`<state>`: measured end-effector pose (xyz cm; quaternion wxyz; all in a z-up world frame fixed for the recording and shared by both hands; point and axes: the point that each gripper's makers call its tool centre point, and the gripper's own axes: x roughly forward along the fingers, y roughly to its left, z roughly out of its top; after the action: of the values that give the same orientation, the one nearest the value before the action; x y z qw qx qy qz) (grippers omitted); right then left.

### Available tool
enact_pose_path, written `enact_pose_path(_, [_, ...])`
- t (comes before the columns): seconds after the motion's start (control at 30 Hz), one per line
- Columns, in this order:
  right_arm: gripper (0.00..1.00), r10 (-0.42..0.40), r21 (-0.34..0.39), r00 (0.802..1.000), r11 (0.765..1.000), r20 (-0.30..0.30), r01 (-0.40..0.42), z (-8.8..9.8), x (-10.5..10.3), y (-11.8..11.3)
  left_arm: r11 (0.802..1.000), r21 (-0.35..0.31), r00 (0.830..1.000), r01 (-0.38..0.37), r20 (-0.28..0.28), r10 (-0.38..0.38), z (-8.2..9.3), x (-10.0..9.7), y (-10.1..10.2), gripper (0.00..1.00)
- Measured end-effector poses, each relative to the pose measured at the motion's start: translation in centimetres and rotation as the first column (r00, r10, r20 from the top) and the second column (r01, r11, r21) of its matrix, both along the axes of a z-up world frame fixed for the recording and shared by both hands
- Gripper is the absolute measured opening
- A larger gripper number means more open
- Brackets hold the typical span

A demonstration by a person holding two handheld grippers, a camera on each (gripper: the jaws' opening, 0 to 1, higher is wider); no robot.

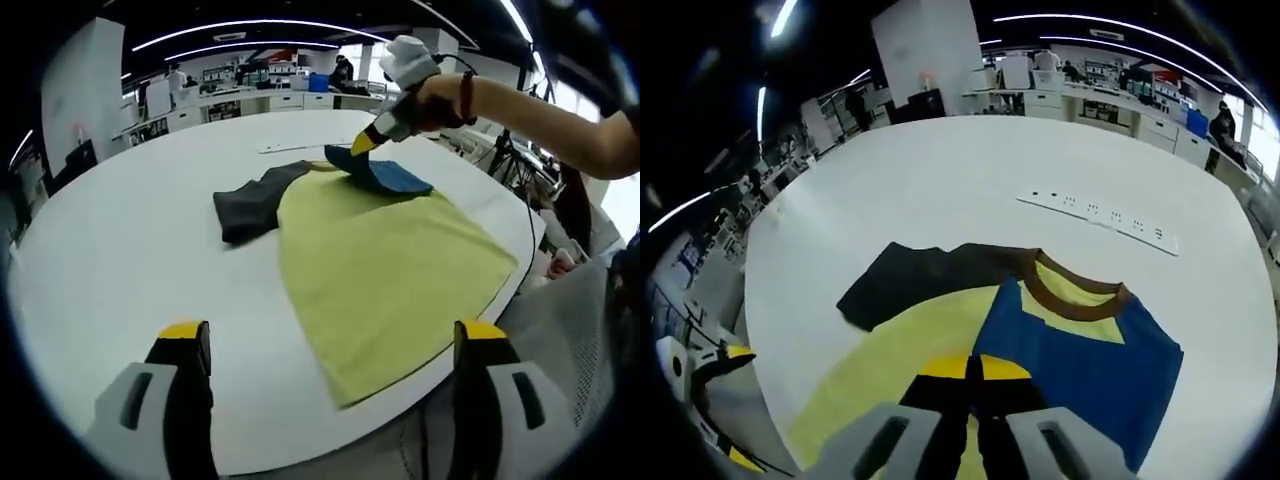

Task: Fold the garment on the visible template until the final outline fits inside the template.

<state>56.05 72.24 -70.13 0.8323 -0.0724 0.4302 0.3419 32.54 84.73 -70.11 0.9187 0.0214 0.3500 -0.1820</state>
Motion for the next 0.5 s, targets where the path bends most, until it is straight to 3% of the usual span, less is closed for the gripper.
enact_pose_path(0.23, [0.0,0.013,-0.012,1.0,1.0,-0.021,-0.013,-2.5,-0.4,0.8,1.0,-0.003,1.0,-0.014,-0.001,0.014,0.0,-0.3,0.3,0.98])
enact_pose_path(0.33, [0.0,0.029,0.037,0.998,0.999,-0.058,-0.027,-3.6,-1.1,1.7,1.0,-0.005,1.0,-0.019,0.0,0.019,0.0,-0.3,0.4,0.98])
enact_pose_path(0.4, [0.0,0.038,0.069,0.997,0.997,-0.074,-0.033,-3.8,-1.4,2.2,1.0,-0.005,1.0,-0.021,0.0,0.021,0.0,-0.3,0.4,0.98])
enact_pose_path(0.5, [0.01,0.042,0.05,0.997,0.998,-0.063,-0.039,-3.9,-1.4,1.8,1.0,-0.005,1.0,-0.021,0.0,0.021,0.0,-0.4,0.4,0.98])
